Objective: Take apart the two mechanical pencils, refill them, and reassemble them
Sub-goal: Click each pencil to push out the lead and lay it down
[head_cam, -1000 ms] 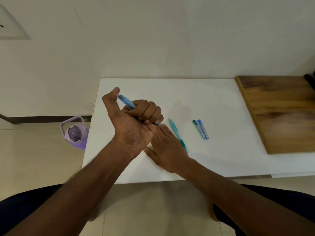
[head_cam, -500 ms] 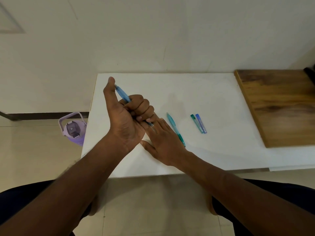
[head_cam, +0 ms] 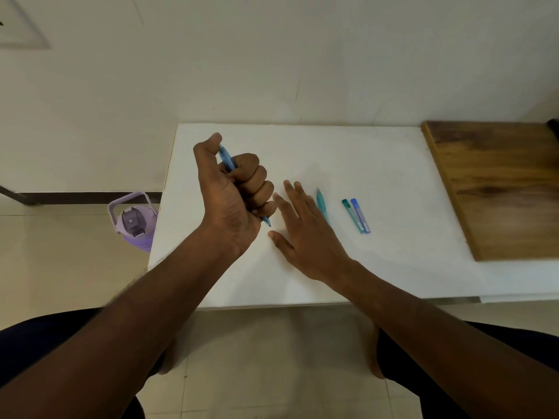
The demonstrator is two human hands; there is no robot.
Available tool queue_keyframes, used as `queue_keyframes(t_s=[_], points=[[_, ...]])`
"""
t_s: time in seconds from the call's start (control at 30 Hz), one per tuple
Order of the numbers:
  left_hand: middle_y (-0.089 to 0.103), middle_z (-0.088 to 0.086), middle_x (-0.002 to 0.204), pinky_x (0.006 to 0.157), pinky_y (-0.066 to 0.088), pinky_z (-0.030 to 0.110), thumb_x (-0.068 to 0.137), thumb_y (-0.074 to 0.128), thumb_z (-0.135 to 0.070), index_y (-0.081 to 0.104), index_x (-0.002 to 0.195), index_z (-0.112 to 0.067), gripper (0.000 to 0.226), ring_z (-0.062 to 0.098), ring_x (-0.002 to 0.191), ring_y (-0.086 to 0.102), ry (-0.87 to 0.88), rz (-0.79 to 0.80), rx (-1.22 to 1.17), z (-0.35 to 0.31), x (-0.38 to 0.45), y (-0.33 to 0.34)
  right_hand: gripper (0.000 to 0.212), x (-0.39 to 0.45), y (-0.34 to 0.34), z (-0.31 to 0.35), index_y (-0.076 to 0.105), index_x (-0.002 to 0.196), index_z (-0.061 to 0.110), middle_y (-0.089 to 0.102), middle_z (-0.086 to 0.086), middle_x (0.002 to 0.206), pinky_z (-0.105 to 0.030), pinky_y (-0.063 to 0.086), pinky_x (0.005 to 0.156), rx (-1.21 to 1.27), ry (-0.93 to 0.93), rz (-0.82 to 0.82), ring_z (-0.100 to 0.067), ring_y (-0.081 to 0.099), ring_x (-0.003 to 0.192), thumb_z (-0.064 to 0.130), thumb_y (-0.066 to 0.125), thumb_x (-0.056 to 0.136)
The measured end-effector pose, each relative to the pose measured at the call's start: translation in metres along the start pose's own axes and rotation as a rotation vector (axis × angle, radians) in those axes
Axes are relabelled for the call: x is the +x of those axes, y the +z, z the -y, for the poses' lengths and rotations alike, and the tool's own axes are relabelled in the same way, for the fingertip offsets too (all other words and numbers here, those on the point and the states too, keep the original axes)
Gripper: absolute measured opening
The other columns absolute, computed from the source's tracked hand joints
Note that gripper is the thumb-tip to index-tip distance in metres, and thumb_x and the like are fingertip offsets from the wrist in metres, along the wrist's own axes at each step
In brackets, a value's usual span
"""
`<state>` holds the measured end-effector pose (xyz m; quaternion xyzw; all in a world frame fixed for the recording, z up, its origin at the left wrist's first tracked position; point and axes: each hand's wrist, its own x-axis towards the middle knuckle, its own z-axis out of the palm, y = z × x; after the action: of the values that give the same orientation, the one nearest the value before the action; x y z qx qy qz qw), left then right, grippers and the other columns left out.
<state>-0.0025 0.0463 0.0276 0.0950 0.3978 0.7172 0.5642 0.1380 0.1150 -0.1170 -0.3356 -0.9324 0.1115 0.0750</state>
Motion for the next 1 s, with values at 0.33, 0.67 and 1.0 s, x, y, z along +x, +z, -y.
queue_keyframes(t_s=[0.33,0.67,1.0], points=[[0.022,-0.008,0.045,0.05,0.011,0.028,0.101,0.024,-0.063,0.027,0.048,-0.023,0.066,0.011,0.046,0.012,0.026,0.034,-0.016,0.003,-0.003,0.003,0.083,-0.006,0.02,0.01,0.021,0.162,0.02,0.023,-0.006,0.174,-0.041,0.016,0.128,0.062,-0.05,-0.068,-0.026,0.023,0.161,0.072,0.042,0.1],[0.021,-0.007,0.044,0.048,0.013,0.024,0.102,0.02,-0.061,0.019,0.055,-0.021,0.062,0.011,0.046,0.011,0.024,0.068,-0.035,0.003,-0.004,0.004,0.078,-0.007,0.019,0.01,0.029,0.157,0.023,0.037,-0.007,0.168,-0.044,0.027,0.124,0.069,-0.059,-0.142,-0.029,0.039,0.154,0.071,0.045,0.099],[0.013,-0.005,0.05,0.048,0.011,0.026,0.101,0.027,-0.067,0.018,0.053,-0.022,0.066,0.011,0.047,0.009,-0.051,0.057,-0.059,0.004,-0.003,0.006,0.076,-0.008,0.015,0.011,0.028,0.156,0.023,0.038,-0.009,0.168,-0.045,0.027,0.124,0.076,-0.067,-0.138,-0.031,0.039,0.154,0.07,0.046,0.099]])
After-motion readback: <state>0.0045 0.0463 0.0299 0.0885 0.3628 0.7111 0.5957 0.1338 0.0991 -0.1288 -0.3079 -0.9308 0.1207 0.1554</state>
